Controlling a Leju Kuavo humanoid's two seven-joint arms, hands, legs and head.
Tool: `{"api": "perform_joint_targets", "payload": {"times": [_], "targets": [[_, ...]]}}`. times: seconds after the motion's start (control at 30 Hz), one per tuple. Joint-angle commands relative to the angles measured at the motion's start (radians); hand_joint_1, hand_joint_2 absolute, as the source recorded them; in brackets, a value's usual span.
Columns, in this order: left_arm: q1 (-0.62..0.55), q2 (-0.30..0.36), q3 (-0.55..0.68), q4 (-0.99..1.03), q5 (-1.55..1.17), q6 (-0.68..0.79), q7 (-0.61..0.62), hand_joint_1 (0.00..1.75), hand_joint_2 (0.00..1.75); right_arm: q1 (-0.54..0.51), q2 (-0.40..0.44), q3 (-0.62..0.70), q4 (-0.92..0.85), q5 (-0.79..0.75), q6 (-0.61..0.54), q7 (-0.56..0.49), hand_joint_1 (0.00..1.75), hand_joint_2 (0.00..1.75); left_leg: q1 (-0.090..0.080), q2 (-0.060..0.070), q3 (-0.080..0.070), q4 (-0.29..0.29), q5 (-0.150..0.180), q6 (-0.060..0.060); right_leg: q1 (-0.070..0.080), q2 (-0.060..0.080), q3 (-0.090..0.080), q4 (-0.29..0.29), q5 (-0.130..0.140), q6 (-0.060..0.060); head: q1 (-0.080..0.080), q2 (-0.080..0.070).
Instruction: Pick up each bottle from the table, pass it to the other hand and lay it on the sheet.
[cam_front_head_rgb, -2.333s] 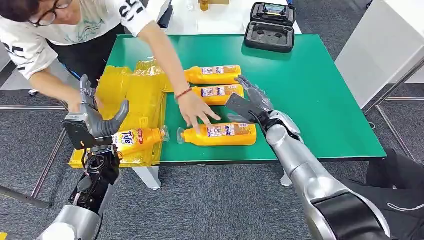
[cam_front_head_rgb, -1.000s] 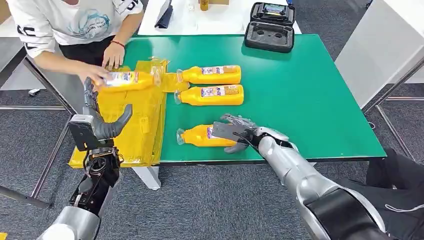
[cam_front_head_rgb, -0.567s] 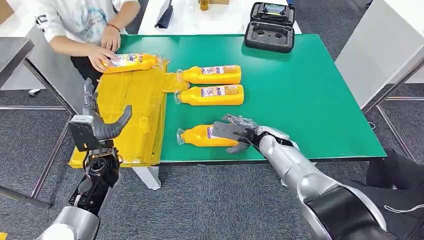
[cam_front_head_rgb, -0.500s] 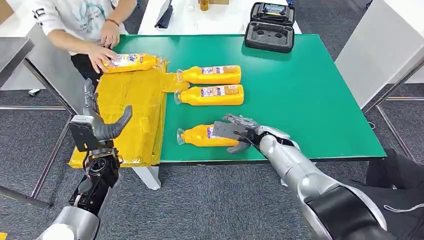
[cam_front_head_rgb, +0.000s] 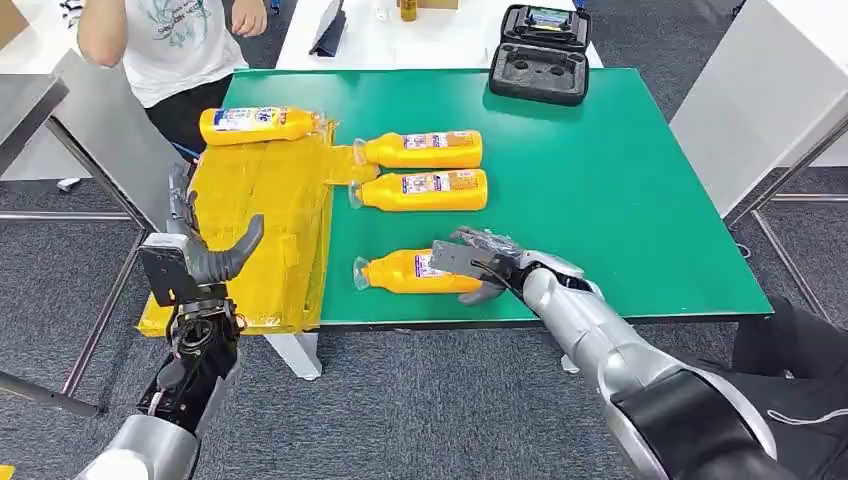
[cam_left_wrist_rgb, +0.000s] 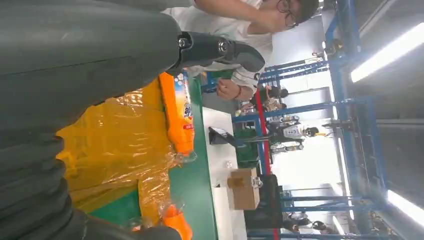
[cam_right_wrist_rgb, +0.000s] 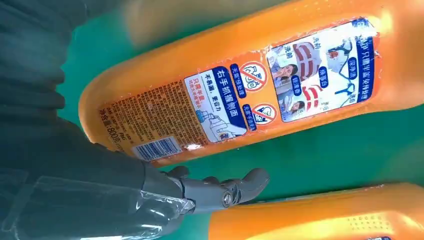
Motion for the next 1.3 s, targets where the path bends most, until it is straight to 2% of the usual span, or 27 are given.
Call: {"api": "perform_joint_targets", "payload": {"times": [0.03,0.07,0.13,0.2,0.23,0.3,0.33,0.53,0.6,0.63,0.67,0.73,0.77,0.8,0.87,0.9,0.93,0.97,1.0,1.3], "targets": [[-0.022,0.013,-0.008,0.062,0.005,-0.008,0.003,0.0,1.75,-0.03,-0.011,0.045,0.069,0.004,0.031,0.003,0.0,1.75,0.001,0.0,0.003,-0.001,-0.001,-0.001,0.001,0.0,0.004,-0.001,-0.001,-0.001,0.0,0.0],[-0.022,0.014,-0.005,0.065,0.007,-0.007,0.003,0.0,1.75,-0.028,-0.012,0.048,0.07,0.005,0.038,0.001,0.0,1.75,0.001,0.0,0.005,0.0,-0.002,-0.002,0.001,0.0,0.005,-0.001,-0.002,-0.002,0.0,0.0],[-0.026,0.013,-0.003,0.074,0.01,-0.011,0.003,0.0,1.75,-0.026,-0.016,0.059,0.073,0.01,0.055,0.002,0.3,1.75,0.001,0.0,0.005,-0.001,-0.002,-0.002,0.001,0.0,0.005,-0.001,-0.002,-0.002,0.0,0.0],[-0.032,0.011,-0.004,0.081,0.011,-0.012,0.003,0.0,1.75,-0.02,-0.024,0.074,0.076,0.017,0.091,0.003,0.87,1.75,0.002,0.0,0.006,0.0,-0.002,-0.002,0.002,-0.001,0.007,-0.001,-0.002,-0.002,0.0,0.0],[-0.032,0.011,-0.004,0.084,0.01,-0.01,0.003,0.0,1.75,-0.019,-0.027,0.083,0.078,0.023,0.099,0.006,1.03,1.75,0.001,-0.001,0.004,-0.001,-0.001,-0.001,0.001,-0.001,0.004,-0.001,-0.001,-0.001,0.0,0.0],[-0.026,0.01,-0.001,0.082,0.014,-0.005,0.003,0.0,1.75,-0.016,-0.029,0.087,0.082,0.026,0.102,0.015,1.1,1.75,0.001,-0.001,0.003,-0.001,-0.001,-0.001,0.001,-0.001,0.003,-0.001,-0.001,-0.001,0.0,0.0],[-0.023,0.01,0.001,0.08,0.015,-0.004,0.003,0.0,1.75,-0.016,-0.028,0.091,0.083,0.029,0.102,0.015,1.33,1.75,0.002,-0.001,0.005,-0.001,-0.002,-0.002,0.002,-0.001,0.006,-0.002,-0.002,-0.002,0.0,0.0],[-0.009,0.011,0.003,0.069,0.017,-0.001,0.003,0.0,1.75,-0.019,-0.022,0.098,0.085,0.036,0.1,0.028,1.26,1.75,0.002,-0.001,0.006,-0.001,-0.001,-0.002,0.002,-0.001,0.006,-0.002,-0.002,-0.002,0.0,0.0],[-0.004,0.01,0.003,0.067,0.017,0.0,0.003,0.0,1.75,-0.02,-0.02,0.1,0.085,0.038,0.101,0.032,1.17,1.75,0.002,0.0,0.006,-0.001,-0.002,-0.002,0.002,0.0,0.007,-0.002,-0.002,-0.002,0.0,0.0],[-0.001,0.008,0.005,0.066,0.017,0.001,0.003,0.0,1.75,-0.019,-0.019,0.101,0.085,0.038,0.102,0.033,1.01,1.75,0.001,0.0,0.005,-0.001,-0.001,-0.002,0.001,0.0,0.005,-0.002,-0.001,-0.001,0.0,0.0],[0.001,0.008,0.005,0.064,0.017,0.001,0.003,0.0,1.75,-0.019,-0.019,0.101,0.086,0.038,0.103,0.035,0.99,1.75,0.001,0.0,0.004,-0.001,-0.001,-0.001,0.001,0.0,0.004,-0.001,-0.001,-0.001,0.0,0.0],[0.004,0.005,0.009,0.062,0.017,0.006,0.003,0.0,1.75,-0.018,-0.019,0.103,0.086,0.039,0.105,0.035,1.12,1.75,0.001,0.0,0.005,-0.001,-0.001,-0.002,0.001,0.0,0.005,-0.002,-0.001,-0.001,0.0,0.0],[0.006,0.004,0.009,0.062,0.016,0.007,0.003,0.0,1.75,-0.017,-0.019,0.105,0.087,0.041,0.106,0.037,1.36,1.75,0.002,0.0,0.007,-0.001,-0.002,-0.002,0.002,0.0,0.007,-0.002,-0.002,-0.002,0.0,0.0],[0.008,0.003,0.011,0.061,0.018,0.007,0.003,0.0,1.75,-0.016,-0.019,0.107,0.087,0.042,0.104,0.037,1.41,1.75,0.001,0.0,0.005,-0.001,-0.001,-0.001,0.001,0.0,0.005,-0.002,-0.001,-0.001,0.0,0.0],[0.011,0.002,0.015,0.061,0.016,0.005,0.003,0.0,1.75,-0.012,-0.02,0.108,0.09,0.042,0.108,0.043,1.41,1.75,0.001,0.0,0.005,-0.001,-0.001,-0.001,0.001,0.0,0.005,-0.002,-0.001,-0.001,0.0,0.0],[0.012,0.001,0.016,0.061,0.016,0.006,0.003,0.0,1.75,-0.012,-0.021,0.109,0.09,0.043,0.107,0.043,1.1,1.75,0.002,0.0,0.007,-0.001,-0.002,-0.002,0.002,0.0,0.008,-0.002,-0.002,-0.002,0.0,0.0],[0.012,0.001,0.017,0.061,0.017,0.006,0.003,0.0,1.75,-0.014,-0.023,0.107,0.088,0.043,0.101,0.044,0.51,1.75,0.001,0.0,0.006,-0.001,-0.001,-0.002,0.001,-0.001,0.006,-0.002,-0.001,-0.002,0.0,0.0],[0.012,0.001,0.017,0.061,0.017,0.006,0.003,0.0,1.75,-0.014,-0.023,0.107,0.088,0.043,0.101,0.044,0.51,1.75,0.001,0.0,0.004,-0.001,-0.001,-0.001,0.001,-0.001,0.004,-0.001,-0.001,-0.001,0.0,0.0],[0.013,0.001,0.019,0.062,0.019,0.003,0.003,0.0,1.75,-0.016,-0.024,0.109,0.089,0.045,0.1,0.047,0.0,1.75,0.002,0.0,0.006,-0.001,-0.001,-0.002,0.002,-0.001,0.007,-0.002,-0.001,-0.002,0.0,0.0],[0.015,0.0,0.02,0.061,0.017,0.0,0.003,0.0,1.75,-0.017,-0.027,0.106,0.091,0.044,0.084,0.062,0.0,1.75,0.001,0.0,0.006,-0.001,-0.002,-0.002,0.001,0.0,0.006,-0.001,-0.002,-0.001,0.0,0.0]]}}
